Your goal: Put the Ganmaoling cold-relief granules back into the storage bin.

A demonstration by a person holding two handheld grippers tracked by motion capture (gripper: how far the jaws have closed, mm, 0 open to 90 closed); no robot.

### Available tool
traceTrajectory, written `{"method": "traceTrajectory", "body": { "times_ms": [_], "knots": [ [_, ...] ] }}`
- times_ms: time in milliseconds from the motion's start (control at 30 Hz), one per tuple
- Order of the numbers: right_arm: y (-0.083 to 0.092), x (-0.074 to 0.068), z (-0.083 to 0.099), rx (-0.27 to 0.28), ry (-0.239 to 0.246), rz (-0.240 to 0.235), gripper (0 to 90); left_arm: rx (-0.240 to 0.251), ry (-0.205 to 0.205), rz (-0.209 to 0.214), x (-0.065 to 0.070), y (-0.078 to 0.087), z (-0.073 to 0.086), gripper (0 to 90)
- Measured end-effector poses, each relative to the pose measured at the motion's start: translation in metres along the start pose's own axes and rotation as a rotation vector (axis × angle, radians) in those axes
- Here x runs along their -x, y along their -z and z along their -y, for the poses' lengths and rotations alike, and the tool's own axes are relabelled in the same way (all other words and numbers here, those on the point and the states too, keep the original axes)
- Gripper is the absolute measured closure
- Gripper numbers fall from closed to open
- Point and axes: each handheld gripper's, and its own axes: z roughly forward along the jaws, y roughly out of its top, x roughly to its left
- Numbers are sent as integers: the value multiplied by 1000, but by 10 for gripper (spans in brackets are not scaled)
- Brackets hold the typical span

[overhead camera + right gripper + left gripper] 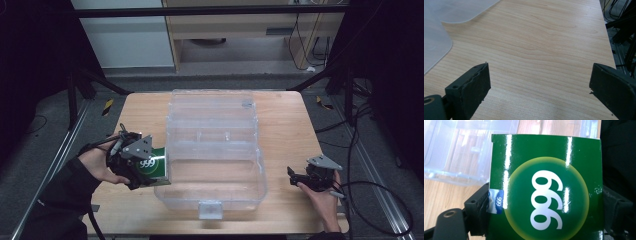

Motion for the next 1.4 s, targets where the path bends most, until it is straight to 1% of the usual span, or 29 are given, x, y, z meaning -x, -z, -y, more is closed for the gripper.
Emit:
{"method": "traceTrajectory", "body": {
  "times_ms": [33,100,167,400,600,633,667,900,933,1067,1200,1333,1400],
  "knots": [
    [0,0,0,0,0,-1,39,7,4,1,0,-2,-2,148],
    [0,0,0,-1,1,-1,38,3,-7,8,-3,-7,-6,148],
    [0,0,0,0,0,-2,37,4,-7,11,-3,-9,-8,148],
    [0,0,0,7,-8,-8,35,4,-27,31,-6,-20,-19,148],
    [0,-1,0,4,-1,-12,38,3,-46,45,-7,-26,-25,148],
    [0,-1,0,3,-1,-12,38,11,-44,54,-7,-30,-26,148],
    [0,-1,0,3,1,-12,38,9,-46,57,-7,-32,-27,148],
    [0,-1,0,0,4,-11,38,1,-49,73,-7,-43,-26,148],
    [0,-1,0,0,3,-12,38,-4,-54,75,-8,-45,-25,148],
    [-1,-1,0,-1,5,-13,39,-13,-48,86,-8,-53,-21,148],
    [-1,-1,1,-2,10,-13,39,-8,-41,90,-7,-57,-19,148],
    [-1,-2,1,-3,14,-13,39,-6,-29,107,-6,-63,-15,148],
    [-2,-2,1,-3,14,-14,39,-2,-29,109,-5,-64,-15,148]
  ]
}}
